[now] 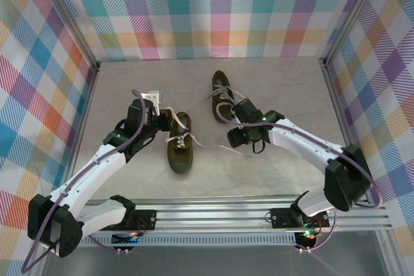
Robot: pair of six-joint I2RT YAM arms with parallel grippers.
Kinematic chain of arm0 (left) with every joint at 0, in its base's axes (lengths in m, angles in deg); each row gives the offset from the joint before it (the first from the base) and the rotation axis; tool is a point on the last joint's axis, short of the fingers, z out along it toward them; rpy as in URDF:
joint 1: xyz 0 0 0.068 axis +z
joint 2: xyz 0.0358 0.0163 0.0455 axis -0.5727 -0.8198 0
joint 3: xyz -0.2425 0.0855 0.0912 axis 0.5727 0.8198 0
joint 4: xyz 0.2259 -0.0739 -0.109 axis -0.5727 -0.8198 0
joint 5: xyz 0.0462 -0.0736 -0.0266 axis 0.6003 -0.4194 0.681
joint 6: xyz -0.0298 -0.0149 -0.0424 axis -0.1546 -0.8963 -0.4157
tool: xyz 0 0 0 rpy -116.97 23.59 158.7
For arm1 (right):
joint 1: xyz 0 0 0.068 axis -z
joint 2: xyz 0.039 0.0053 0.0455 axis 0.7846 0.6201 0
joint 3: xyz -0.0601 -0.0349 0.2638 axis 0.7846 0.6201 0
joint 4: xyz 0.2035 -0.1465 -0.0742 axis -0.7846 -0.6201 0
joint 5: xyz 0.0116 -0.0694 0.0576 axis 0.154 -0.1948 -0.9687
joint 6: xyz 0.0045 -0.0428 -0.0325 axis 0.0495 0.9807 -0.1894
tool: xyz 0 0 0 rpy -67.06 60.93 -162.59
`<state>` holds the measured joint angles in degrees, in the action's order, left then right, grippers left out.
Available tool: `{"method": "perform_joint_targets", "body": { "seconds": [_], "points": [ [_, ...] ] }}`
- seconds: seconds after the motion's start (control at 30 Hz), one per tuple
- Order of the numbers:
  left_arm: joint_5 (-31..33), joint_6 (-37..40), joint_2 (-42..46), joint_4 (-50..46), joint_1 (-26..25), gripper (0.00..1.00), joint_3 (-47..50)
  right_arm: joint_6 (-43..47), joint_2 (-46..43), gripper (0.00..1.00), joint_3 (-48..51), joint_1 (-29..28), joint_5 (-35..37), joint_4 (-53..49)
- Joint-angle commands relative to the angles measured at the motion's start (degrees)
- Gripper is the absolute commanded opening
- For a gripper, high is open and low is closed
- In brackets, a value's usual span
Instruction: Tie the shoes
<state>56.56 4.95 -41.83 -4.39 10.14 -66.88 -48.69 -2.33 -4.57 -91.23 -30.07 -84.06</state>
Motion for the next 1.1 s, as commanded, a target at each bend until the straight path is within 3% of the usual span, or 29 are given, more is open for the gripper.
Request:
{"method": "perform_joint_targets", "body": {
  "seconds": [0.0,0.5,0.57,0.67,0.8,0.87,1.07],
  "points": [
    [-0.2,-3.3,-0.3,-1.8,0.8,0.0,-2.6,1.7,5.9,0.65,-0.2,-0.7,-4.0,-1.7],
    [-1.0,-3.9,0.7,-2.3,1.3,0.0,-2.1,4.6,18.9,0.53,-3.2,-0.7,-5.1,0.1],
    [-0.8,-3.8,0.8,-2.5,1.4,0.0,-2.3,4.0,19.8,0.47,-3.3,-0.8,-4.2,-0.4],
    [-1.2,-3.8,1.0,-2.6,1.5,0.0,-2.5,3.2,20.0,0.29,-3.6,-0.9,-3.6,-0.8],
    [-1.8,-3.7,1.0,-2.6,2.0,0.0,-2.9,2.2,14.8,0.07,-1.9,-0.9,-4.2,0.5],
    [-2.6,-3.7,0.9,-2.6,2.4,0.0,-3.2,1.9,9.9,0.01,-0.6,-1.0,-5.1,1.9],
    [-5.3,-4.0,0.0,-3.3,3.9,0.0,-4.9,1.8,-6.5,0.0,2.3,-1.1,-17.4,9.5]
  ]
}}
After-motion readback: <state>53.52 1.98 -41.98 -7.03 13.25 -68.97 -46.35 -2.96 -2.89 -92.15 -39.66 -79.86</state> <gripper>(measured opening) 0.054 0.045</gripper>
